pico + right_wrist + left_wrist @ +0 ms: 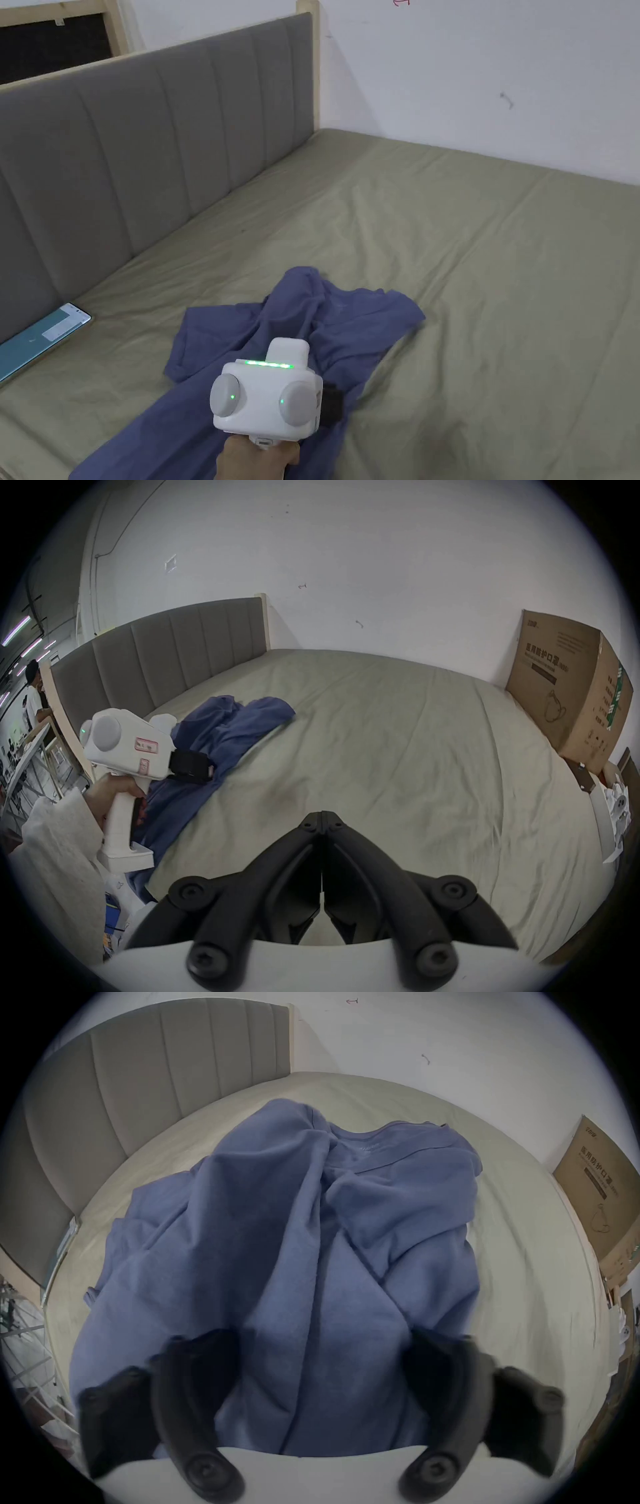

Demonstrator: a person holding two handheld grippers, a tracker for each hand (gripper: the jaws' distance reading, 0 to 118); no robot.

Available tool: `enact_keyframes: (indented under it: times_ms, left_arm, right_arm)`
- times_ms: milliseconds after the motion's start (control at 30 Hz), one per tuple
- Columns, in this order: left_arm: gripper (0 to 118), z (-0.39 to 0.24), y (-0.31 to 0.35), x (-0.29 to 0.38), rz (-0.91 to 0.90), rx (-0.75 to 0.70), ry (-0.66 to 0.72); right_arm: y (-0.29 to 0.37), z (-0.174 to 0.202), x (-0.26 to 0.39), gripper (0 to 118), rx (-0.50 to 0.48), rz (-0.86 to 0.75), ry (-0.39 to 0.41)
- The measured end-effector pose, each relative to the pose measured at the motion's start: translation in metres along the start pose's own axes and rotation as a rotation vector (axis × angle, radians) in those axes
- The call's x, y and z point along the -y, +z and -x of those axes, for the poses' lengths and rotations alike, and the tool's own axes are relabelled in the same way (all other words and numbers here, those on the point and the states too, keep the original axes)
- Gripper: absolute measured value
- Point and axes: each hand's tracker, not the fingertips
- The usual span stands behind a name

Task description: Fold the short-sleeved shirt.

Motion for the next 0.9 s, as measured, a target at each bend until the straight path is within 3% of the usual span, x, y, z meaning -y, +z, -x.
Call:
enact_keyframes:
  times_ms: [33,67,133,367,500,767,900]
  left_arm:
    - [21,0.004,0.004,-0.001,-0.015,-0.01,0.004]
    - [9,0.006,0.007,-0.004,-0.025,0.001,0.014]
    - [5,0.01,0.001,-0.007,-0.01,-0.01,0.033]
    - [4,0.013,0.014,-0.008,0.008,0.03,0.124]
    - [4,0.013,0.032,-0.011,-0.015,0.232,0.246]
    - [4,-0.075,0.098,-0.06,-0.15,0.354,0.081]
    - [4,-0.147,0.147,-0.087,-0.226,0.511,-0.029]
  right_arm:
    - [-0.002,-0.002,0.001,0,0.003,0.007,-0.006]
    - [-0.003,-0.003,0.002,0,0.006,0.015,-0.014]
    - [-0.002,-0.005,0.004,0,0.006,0.025,-0.033]
    - [0.012,-0.02,0.004,0,0.03,0.012,-0.05]
    - [0.023,-0.038,0.003,0,0.052,-0.007,-0.097]
    - [0.058,-0.078,0.0,0,0.112,-0.066,-0.173]
    - [0.083,-0.104,-0.003,0,0.167,-0.117,-0.215]
